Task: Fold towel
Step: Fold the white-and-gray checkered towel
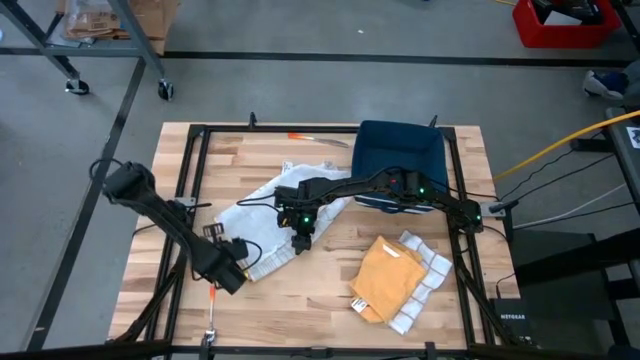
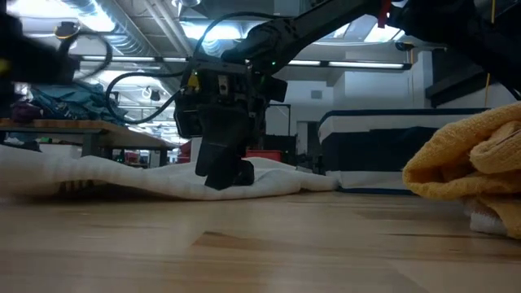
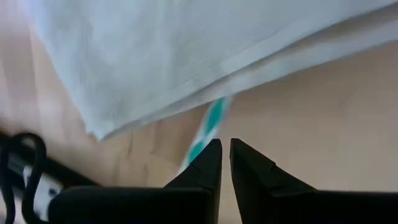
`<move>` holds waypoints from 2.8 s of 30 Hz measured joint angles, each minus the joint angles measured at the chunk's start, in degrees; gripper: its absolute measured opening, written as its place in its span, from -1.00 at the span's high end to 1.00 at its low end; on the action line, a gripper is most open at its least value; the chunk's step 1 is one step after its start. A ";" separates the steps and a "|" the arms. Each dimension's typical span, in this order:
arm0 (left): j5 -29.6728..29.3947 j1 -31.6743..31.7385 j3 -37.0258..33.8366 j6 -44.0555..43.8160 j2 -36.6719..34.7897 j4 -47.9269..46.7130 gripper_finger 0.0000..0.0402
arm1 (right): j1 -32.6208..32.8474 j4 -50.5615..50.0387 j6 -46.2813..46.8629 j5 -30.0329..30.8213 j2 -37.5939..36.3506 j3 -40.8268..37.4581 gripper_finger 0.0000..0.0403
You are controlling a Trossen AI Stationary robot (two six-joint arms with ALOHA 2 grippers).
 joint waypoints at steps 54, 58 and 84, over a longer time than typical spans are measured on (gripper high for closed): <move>-22.52 23.92 -19.18 -20.61 1.68 5.86 0.87 | 15.37 -10.34 0.35 -5.76 0.13 -0.01 0.09; -25.29 27.61 -19.16 -20.42 1.63 5.53 0.87 | 15.37 -8.60 0.39 -5.67 0.13 -0.01 0.09; -0.96 21.80 -9.57 -0.13 -18.64 16.72 0.87 | 15.28 -7.85 1.66 -5.41 0.13 -0.01 0.09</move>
